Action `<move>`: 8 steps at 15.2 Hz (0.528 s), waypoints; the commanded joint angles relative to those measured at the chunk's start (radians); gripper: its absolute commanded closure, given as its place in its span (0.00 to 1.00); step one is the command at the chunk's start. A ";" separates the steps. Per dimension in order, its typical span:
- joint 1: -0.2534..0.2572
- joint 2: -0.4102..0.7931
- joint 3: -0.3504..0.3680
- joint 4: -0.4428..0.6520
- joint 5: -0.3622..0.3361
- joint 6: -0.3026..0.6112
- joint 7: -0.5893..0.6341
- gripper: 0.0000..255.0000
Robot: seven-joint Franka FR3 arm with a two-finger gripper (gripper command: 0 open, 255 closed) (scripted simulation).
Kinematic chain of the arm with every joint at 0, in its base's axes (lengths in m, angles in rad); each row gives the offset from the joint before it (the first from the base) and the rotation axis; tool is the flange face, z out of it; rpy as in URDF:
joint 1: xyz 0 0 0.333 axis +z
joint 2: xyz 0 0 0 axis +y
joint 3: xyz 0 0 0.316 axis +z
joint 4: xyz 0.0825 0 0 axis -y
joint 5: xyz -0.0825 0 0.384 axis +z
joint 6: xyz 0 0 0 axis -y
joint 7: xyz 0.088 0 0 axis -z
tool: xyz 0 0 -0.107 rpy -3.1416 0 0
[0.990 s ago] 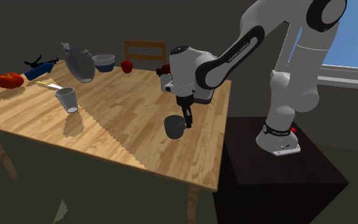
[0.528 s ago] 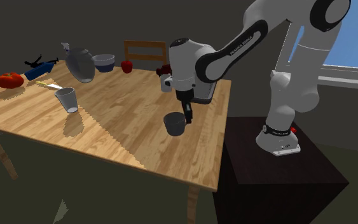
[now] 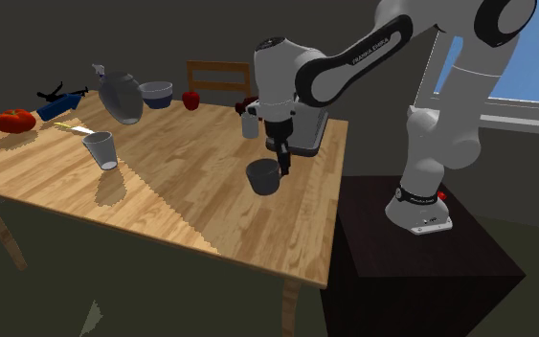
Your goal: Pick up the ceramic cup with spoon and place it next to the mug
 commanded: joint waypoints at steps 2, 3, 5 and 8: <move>0.000 -0.015 0.000 0.026 0.001 -0.041 -0.001 1.00; 0.000 -0.019 0.000 0.035 0.002 -0.054 -0.002 1.00; 0.000 -0.027 -0.001 0.054 0.002 -0.081 -0.003 1.00; 0.000 -0.037 -0.001 0.084 0.003 -0.121 -0.004 1.00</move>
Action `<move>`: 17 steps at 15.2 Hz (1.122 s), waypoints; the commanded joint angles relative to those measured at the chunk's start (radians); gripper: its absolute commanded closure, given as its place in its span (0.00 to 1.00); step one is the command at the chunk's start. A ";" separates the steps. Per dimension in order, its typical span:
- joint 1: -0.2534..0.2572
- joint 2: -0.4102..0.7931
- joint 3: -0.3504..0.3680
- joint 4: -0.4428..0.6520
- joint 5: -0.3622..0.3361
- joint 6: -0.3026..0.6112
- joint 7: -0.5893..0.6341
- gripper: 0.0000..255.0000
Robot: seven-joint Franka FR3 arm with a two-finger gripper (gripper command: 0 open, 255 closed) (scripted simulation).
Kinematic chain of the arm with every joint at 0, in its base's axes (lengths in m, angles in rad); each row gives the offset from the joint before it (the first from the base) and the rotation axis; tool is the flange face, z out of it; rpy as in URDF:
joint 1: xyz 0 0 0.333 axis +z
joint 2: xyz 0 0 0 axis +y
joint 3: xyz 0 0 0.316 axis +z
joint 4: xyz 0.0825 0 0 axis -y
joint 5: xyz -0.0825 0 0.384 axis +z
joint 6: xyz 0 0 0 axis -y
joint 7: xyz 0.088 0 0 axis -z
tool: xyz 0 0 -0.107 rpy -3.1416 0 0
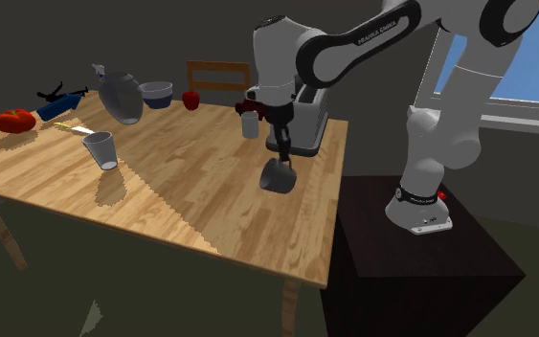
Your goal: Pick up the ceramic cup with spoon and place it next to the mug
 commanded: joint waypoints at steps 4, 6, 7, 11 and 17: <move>0.000 -0.015 -0.001 0.054 0.001 -0.068 -0.002 1.00; 0.000 -0.019 -0.001 0.076 0.001 -0.095 -0.002 1.00; 0.000 -0.020 -0.001 0.088 0.001 -0.108 -0.002 1.00; -0.001 -0.025 -0.002 0.137 0.001 -0.162 -0.003 1.00; -0.047 0.084 -0.057 0.258 -0.023 -0.173 -0.098 1.00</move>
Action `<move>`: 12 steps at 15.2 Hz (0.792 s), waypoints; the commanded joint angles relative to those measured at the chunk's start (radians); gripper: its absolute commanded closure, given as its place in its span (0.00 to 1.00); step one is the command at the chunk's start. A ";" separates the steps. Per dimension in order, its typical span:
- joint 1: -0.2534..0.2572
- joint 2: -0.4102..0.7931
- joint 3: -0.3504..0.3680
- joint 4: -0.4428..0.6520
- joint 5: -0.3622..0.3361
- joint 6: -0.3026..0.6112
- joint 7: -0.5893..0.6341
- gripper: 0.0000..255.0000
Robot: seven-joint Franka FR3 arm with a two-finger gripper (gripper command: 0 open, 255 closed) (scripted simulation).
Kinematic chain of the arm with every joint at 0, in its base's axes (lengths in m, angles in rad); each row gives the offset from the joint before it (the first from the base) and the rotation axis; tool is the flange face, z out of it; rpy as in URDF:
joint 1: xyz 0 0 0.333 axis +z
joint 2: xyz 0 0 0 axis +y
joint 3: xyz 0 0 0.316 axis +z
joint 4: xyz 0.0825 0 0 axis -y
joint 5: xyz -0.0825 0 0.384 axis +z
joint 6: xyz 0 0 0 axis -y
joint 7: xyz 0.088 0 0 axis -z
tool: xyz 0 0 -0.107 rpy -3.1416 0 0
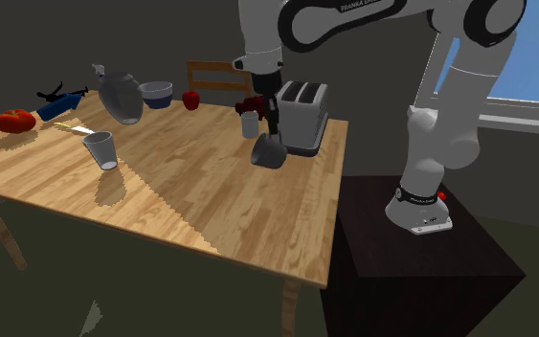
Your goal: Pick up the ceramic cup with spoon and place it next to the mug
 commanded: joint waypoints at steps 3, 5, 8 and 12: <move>-0.036 0.094 -0.039 0.110 -0.012 -0.013 -0.074 1.00; -0.054 0.147 -0.057 0.176 -0.015 -0.025 -0.110 1.00; -0.083 0.234 -0.081 0.287 -0.016 -0.048 -0.163 1.00; -0.124 0.365 -0.107 0.467 -0.010 -0.093 -0.231 1.00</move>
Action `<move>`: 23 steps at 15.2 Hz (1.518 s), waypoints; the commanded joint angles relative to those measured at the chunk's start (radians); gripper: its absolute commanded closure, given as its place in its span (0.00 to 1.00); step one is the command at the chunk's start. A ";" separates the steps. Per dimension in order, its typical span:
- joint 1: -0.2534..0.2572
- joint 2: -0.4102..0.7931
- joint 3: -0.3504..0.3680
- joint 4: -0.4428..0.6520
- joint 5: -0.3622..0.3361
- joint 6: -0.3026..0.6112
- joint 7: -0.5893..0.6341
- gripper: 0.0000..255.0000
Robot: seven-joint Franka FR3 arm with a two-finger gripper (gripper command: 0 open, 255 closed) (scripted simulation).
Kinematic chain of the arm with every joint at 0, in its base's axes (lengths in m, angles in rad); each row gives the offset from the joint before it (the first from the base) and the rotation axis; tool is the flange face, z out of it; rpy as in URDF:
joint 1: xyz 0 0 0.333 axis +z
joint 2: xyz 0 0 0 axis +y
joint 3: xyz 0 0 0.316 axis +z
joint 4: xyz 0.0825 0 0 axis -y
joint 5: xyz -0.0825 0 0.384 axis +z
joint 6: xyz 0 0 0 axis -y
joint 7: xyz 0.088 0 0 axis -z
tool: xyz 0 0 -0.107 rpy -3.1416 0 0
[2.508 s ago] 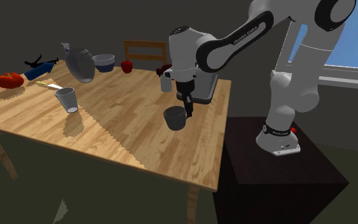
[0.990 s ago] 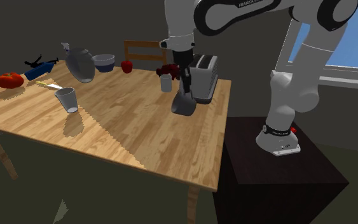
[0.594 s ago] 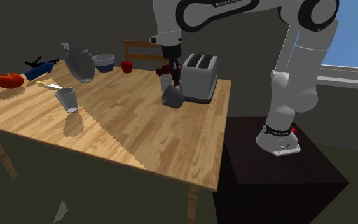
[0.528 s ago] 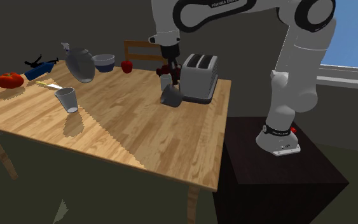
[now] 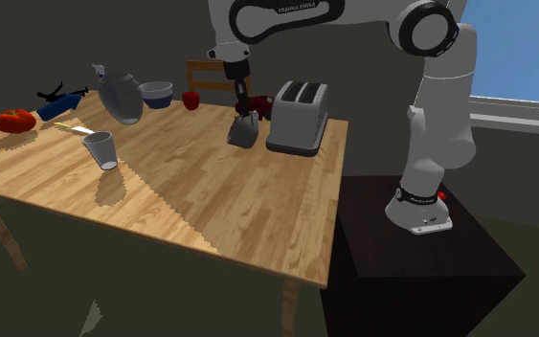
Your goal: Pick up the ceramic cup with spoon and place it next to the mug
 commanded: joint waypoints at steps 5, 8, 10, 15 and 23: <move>-0.074 0.247 -0.031 0.364 0.018 -0.112 -0.102 1.00; -0.135 0.508 -0.038 0.794 0.038 -0.279 -0.154 1.00; -0.131 0.471 -0.037 0.703 0.034 -0.224 -0.152 1.00; -0.123 0.423 -0.038 0.551 0.031 -0.122 -0.148 1.00; -0.117 0.393 -0.038 0.394 0.029 0.006 -0.143 1.00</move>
